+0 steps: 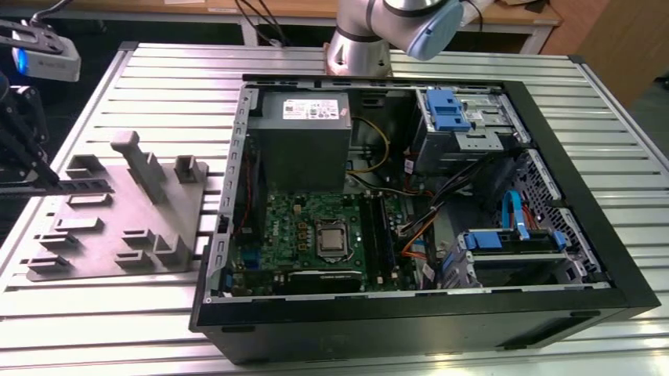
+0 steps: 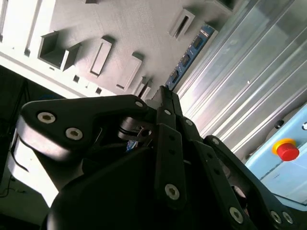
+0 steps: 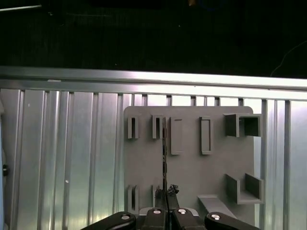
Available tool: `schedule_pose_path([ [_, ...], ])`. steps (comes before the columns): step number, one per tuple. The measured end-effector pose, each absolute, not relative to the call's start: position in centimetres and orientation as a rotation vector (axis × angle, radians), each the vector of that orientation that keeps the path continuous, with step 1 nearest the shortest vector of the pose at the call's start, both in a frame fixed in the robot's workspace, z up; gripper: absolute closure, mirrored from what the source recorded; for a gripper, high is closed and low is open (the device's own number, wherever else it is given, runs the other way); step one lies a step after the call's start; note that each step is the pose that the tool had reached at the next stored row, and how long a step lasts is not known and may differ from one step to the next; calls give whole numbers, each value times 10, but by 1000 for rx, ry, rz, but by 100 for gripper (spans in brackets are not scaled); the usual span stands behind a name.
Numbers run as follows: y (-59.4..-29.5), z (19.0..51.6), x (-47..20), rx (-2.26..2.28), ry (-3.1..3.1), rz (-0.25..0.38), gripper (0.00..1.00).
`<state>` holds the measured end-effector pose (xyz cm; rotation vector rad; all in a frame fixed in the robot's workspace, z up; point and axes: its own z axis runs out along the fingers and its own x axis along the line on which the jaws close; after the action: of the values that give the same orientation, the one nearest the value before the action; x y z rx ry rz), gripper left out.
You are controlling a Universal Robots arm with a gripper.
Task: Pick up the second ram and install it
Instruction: 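Pick up the second ram and move it above second insertion slot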
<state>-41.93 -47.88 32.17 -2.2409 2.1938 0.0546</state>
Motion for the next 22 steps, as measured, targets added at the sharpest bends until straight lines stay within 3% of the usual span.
schedule_pose_path([
  [22,-479,353,-419,-2239,2192,51,89],
])
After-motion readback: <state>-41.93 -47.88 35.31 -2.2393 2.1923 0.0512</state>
